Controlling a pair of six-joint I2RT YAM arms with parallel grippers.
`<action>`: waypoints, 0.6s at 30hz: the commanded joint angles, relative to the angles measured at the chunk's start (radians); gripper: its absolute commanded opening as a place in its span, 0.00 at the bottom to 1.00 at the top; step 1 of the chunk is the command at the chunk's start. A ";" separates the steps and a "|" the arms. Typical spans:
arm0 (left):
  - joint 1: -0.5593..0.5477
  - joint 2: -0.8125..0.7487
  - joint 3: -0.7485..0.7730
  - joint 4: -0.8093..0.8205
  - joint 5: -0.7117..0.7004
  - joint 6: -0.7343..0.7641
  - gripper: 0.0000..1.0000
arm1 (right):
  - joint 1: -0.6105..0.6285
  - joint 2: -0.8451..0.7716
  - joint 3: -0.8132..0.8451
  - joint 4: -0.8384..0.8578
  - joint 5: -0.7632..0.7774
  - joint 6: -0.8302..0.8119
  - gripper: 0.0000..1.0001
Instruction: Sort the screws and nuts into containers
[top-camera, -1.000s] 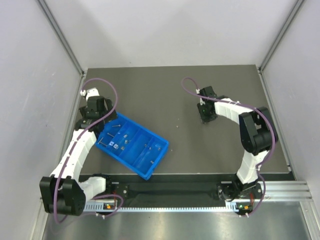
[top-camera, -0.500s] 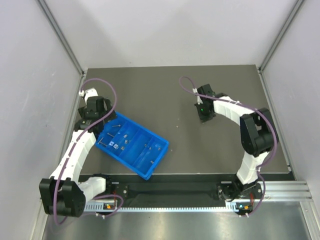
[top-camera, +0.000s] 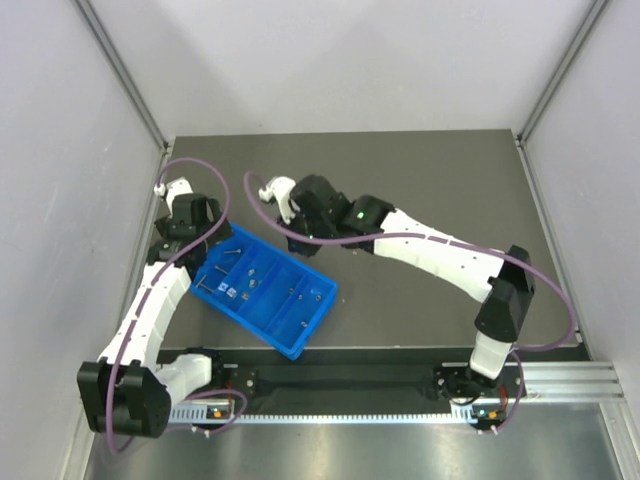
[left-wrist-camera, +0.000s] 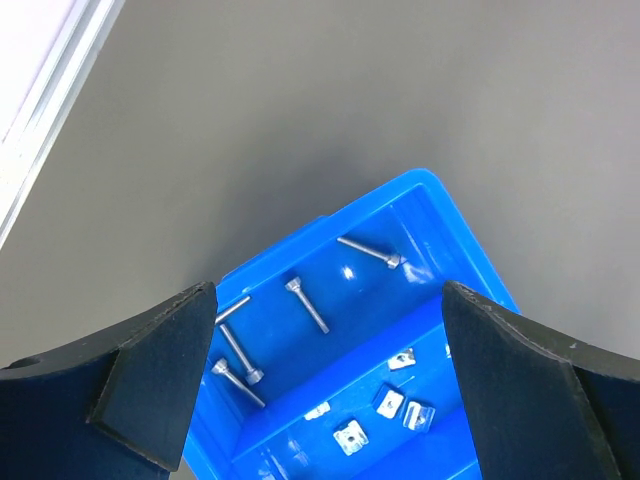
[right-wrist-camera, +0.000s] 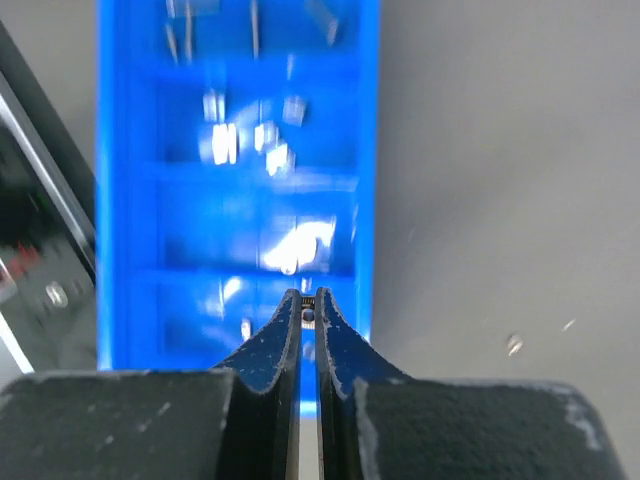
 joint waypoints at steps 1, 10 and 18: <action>-0.002 -0.057 -0.003 0.057 0.002 0.006 0.99 | 0.022 -0.020 -0.100 -0.051 0.023 -0.027 0.00; -0.002 -0.108 -0.028 0.087 0.020 0.028 0.99 | 0.062 0.023 -0.194 0.020 0.003 -0.087 0.00; -0.003 -0.124 -0.040 0.096 0.022 0.031 0.99 | 0.093 0.045 -0.228 0.041 -0.024 -0.101 0.23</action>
